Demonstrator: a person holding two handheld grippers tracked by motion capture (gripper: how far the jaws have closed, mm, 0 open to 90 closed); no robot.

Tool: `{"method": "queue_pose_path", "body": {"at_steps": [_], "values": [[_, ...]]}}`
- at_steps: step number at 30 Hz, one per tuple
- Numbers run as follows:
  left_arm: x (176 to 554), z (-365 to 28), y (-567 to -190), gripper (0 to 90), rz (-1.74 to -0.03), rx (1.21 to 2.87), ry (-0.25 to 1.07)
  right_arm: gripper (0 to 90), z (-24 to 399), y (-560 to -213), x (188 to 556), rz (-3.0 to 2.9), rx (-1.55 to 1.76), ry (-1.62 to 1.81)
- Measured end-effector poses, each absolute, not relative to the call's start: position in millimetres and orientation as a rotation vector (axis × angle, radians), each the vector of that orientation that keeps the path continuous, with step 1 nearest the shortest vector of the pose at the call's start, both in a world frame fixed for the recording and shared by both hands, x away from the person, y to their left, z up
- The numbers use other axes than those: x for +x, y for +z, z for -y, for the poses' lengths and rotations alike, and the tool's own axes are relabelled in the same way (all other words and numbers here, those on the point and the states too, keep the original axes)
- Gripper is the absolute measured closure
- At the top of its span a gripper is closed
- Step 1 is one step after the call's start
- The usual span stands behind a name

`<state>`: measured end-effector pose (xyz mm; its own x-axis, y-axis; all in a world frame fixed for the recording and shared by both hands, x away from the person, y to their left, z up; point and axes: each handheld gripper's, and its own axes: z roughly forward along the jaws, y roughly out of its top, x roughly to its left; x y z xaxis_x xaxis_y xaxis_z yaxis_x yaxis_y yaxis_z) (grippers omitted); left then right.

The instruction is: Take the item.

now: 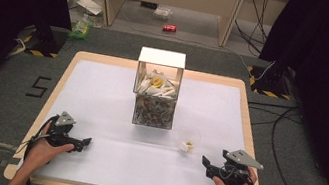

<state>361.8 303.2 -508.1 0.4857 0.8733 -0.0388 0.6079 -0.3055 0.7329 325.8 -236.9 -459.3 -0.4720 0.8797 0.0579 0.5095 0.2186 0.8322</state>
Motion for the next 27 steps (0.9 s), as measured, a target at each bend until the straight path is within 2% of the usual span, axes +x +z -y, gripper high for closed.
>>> {"method": "queue_pose_path", "body": {"at_steps": [27], "values": [[362,-303,-508,0.1,-1.218,2.033,0.486,17.2,239,-481,304,-2.147,1.297,1.069]]}}
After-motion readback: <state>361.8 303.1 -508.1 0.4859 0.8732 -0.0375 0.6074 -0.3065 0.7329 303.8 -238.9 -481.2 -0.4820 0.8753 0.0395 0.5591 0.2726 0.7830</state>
